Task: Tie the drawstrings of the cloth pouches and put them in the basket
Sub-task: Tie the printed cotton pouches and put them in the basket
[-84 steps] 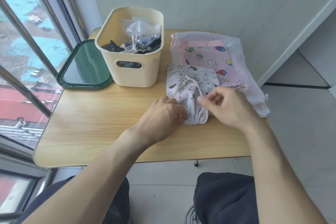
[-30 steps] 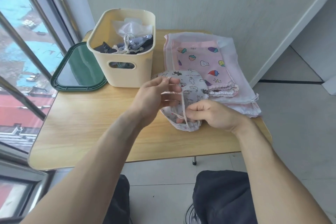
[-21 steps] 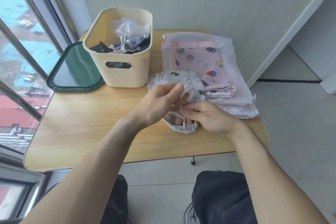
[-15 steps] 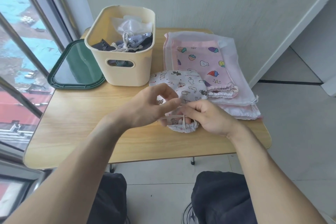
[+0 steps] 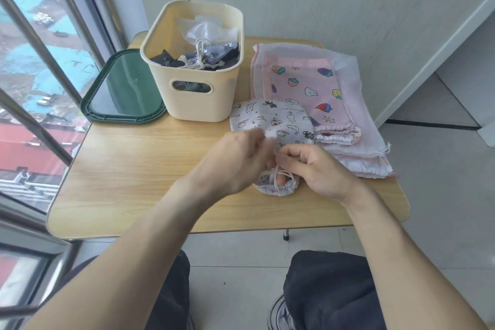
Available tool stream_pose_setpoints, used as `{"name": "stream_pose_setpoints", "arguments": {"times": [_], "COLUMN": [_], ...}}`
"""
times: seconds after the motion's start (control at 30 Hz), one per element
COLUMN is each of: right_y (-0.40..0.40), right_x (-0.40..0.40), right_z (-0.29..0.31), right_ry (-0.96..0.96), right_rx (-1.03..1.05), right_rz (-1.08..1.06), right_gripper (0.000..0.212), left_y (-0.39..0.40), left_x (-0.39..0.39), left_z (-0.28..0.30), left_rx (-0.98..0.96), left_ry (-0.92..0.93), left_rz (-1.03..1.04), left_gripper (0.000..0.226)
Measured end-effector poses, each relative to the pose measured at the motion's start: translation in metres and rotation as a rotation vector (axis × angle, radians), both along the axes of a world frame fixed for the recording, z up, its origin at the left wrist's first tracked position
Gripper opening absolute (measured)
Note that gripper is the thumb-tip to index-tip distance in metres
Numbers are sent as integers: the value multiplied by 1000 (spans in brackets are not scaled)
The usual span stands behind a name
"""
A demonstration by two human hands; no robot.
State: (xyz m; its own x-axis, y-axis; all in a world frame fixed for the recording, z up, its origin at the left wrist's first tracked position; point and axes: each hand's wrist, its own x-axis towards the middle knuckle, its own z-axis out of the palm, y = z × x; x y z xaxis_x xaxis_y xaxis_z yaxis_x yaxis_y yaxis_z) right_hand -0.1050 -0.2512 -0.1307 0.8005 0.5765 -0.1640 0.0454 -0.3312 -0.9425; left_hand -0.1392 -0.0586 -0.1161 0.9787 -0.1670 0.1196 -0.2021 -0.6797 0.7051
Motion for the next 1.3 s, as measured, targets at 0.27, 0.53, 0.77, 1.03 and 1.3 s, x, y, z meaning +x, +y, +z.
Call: {"name": "stream_pose_setpoints", "arguments": {"times": [0.27,0.53,0.77,1.03,1.3], "right_y": [3,4,6,3,8], "right_x": [-3,1,2,6,9], "right_z": [-1,2,-2,-7,-7], "right_ry": [-37,-6,14,-52,-108], "right_rx": [26,64,120,72,52], "right_rz": [-80,-110,-110,-204,-303], "right_gripper": [28,26,23,21,19], "left_y": [-13,-13,-11,-12,-24], "left_x": [-2,1,-3,3,5], "left_z": [-7,-3,3,-8,2], "left_rx": [-114,-348,-21,-47,38], "left_ry": [189,352,183,232,115], "left_rz": [-37,61,63,-15,56], "left_gripper": [7,16,28,34,29]}}
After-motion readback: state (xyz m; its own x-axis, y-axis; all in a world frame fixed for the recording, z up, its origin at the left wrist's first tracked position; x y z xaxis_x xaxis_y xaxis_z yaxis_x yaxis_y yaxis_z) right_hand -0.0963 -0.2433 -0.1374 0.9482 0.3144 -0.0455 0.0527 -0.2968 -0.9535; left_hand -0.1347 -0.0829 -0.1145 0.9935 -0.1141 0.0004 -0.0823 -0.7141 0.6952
